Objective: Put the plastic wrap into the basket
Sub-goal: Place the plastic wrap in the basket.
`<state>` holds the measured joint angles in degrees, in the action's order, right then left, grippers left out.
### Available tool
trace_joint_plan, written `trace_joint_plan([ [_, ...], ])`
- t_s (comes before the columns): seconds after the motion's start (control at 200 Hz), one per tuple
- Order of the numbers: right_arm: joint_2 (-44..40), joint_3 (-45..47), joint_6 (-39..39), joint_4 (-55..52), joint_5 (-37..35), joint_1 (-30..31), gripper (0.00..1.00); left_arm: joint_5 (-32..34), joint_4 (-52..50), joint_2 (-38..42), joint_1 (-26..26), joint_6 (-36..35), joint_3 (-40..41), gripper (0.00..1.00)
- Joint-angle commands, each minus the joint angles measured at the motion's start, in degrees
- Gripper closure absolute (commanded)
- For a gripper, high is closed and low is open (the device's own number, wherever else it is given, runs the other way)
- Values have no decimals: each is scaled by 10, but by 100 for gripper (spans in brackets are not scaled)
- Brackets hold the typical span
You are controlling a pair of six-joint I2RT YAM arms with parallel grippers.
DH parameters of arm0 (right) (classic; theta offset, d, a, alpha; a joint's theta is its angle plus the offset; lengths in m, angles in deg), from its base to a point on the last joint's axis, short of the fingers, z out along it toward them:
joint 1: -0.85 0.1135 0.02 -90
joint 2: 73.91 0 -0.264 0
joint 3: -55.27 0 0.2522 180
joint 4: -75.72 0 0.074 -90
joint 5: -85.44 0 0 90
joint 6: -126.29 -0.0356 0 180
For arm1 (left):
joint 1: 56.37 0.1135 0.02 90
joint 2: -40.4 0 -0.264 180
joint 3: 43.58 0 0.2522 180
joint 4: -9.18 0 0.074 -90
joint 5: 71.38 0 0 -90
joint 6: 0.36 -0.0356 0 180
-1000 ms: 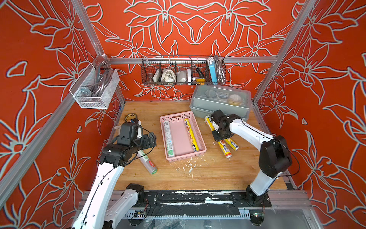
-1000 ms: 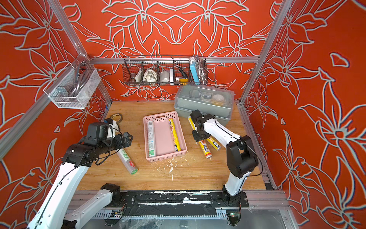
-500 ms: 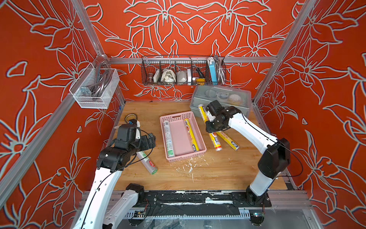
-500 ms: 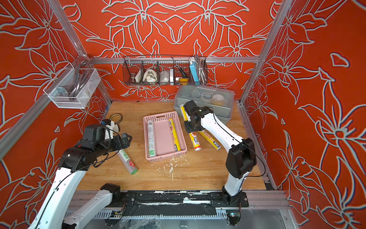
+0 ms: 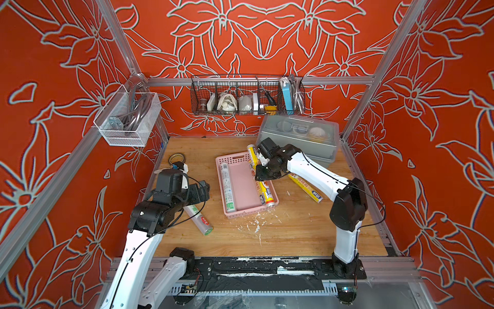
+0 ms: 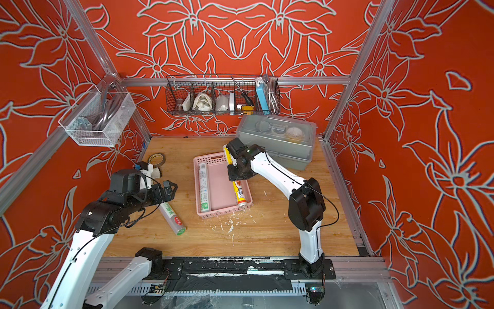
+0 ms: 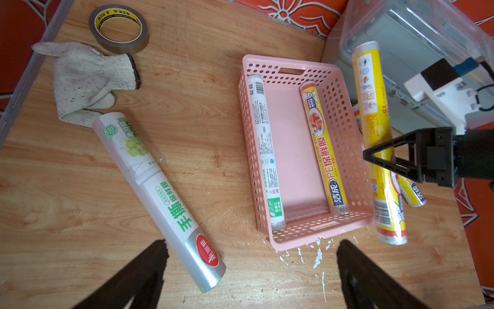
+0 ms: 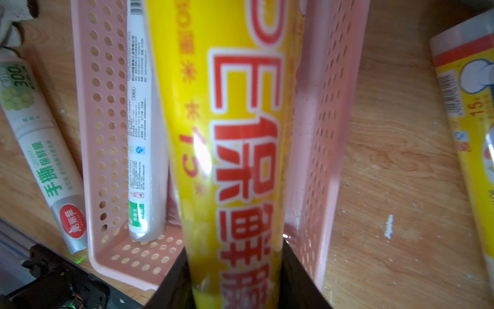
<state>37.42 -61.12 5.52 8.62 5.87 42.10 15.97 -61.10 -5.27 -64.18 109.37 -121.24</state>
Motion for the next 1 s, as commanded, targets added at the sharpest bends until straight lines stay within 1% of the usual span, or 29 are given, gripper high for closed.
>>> trace_joint_plan([
  [0.0,27,-23,-46,29,28,6,63,-3,-5,9,3,2,8,2],
  [0.27,85,-70,-75,24,39,9,64,1,-7,14,3,-2,10,2],
  [0.44,106,-72,-87,33,43,10,65,2,-7,14,3,-4,12,2],
  [0.996,152,-69,-91,33,43,20,67,3,-6,15,3,-3,18,2],
])
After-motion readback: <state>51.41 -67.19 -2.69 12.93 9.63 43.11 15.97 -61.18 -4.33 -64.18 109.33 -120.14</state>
